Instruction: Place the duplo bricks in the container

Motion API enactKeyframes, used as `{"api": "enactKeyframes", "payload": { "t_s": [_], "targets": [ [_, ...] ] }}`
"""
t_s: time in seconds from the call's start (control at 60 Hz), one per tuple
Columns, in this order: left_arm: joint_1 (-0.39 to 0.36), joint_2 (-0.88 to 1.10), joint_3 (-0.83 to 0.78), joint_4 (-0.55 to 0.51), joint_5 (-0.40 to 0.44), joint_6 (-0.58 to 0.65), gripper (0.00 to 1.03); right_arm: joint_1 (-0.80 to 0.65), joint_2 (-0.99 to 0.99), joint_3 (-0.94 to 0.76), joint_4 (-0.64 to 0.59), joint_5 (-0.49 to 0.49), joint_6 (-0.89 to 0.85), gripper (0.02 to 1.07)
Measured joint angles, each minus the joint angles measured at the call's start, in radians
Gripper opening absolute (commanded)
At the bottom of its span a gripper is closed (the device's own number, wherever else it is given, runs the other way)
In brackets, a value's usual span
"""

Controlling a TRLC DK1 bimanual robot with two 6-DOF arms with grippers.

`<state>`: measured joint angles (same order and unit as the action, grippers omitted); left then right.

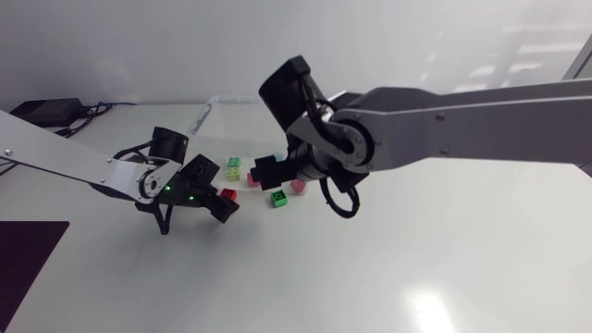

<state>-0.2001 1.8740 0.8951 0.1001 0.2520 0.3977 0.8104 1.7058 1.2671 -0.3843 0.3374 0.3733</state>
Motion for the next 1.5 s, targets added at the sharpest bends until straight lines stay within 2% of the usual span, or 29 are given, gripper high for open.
{"api": "enactKeyframes", "payload": {
  "t_s": [0.117, 0.3, 0.383, 0.483, 0.517, 0.983, 1.283, 1.5],
  "targets": [
    [-0.016, 0.028, 0.031, 0.004, -0.012, -0.006, 0.95, 0.006, 0.021, -0.044, 0.059, -0.029, -0.002, 1.02],
    [-0.025, 0.066, 0.051, 0.005, -0.023, -0.01, 0.81, 0.007, 0.077, -0.09, 0.178, -0.117, -0.012, 1.02],
    [-0.025, 0.076, 0.059, 0.007, -0.021, -0.013, 0.69, 0.007, 0.118, -0.093, 0.198, -0.125, -0.012, 1.02],
    [-0.026, 0.086, 0.069, 0.008, -0.022, -0.013, 0.45, 0.007, 0.174, -0.093, 0.214, -0.13, -0.012, 1.02],
    [-0.026, 0.088, 0.072, 0.008, -0.021, -0.013, 0.4, 0.007, 0.188, -0.093, 0.217, -0.132, -0.012, 1.02],
    [-0.026, 0.058, 0.047, -0.004, -0.022, -0.013, 0.37, -0.03, 0.31, -0.01, 0.219, -0.132, -0.011, 1.02],
    [-0.016, -0.171, -0.066, -0.039, -0.019, -0.003, 0.37, -0.053, 0.383, 0.085, 0.174, -0.132, -0.011, 1.02],
    [0.029, -0.321, -0.114, -0.089, 0.017, 0.006, 0.37, -0.053, 0.422, 0.153, 0.136, -0.13, -0.011, 1.0]
  ]
}}
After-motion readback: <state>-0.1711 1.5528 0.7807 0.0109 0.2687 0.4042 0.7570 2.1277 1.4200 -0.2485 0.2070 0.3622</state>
